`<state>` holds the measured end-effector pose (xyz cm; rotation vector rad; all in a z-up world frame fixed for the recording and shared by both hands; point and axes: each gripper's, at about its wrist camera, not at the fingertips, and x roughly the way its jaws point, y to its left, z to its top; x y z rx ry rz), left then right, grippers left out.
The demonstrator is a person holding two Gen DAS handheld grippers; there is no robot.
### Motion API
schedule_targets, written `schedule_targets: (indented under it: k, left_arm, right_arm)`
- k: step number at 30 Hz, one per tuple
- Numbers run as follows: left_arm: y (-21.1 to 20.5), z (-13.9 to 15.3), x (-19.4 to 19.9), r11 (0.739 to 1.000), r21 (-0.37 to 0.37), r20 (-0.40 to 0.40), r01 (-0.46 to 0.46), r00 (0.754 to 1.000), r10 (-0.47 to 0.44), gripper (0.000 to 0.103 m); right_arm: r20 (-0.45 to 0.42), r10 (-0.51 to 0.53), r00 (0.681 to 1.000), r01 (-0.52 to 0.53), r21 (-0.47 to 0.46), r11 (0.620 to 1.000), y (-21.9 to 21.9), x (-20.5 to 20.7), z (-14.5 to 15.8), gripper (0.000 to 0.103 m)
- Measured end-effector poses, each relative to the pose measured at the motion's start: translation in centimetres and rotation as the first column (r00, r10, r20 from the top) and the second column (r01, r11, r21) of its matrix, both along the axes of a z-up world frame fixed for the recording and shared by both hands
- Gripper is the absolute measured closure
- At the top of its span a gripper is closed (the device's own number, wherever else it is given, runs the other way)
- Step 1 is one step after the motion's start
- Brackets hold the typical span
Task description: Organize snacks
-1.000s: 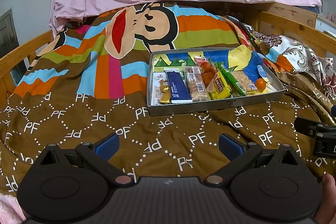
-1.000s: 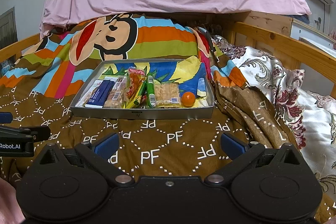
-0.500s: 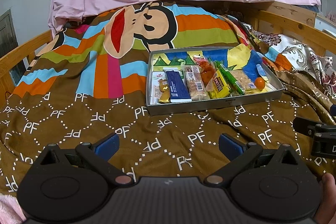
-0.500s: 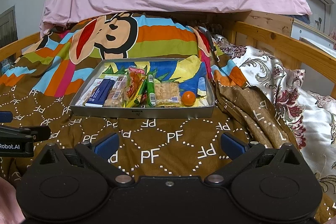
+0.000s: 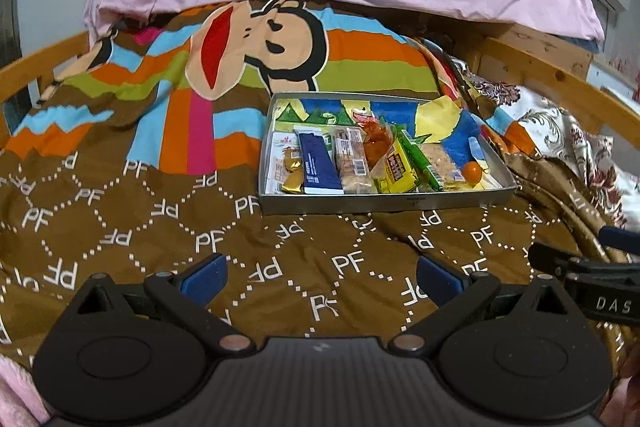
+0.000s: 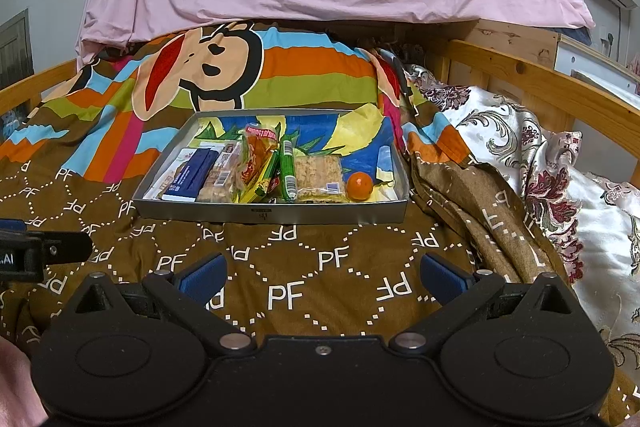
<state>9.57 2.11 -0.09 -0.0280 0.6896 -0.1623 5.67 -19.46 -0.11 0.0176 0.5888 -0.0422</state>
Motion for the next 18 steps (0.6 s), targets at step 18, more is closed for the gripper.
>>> schedule_targets:
  k: [18]
  left_arm:
    - [0.8,-0.2,0.7,0.998,-0.058,-0.055,-0.035,0.998,0.032,0.0]
  right_arm:
    - [-0.002,-0.001,1.0,0.001,-0.001,1.0,0.1,0.1,0.2,0.001]
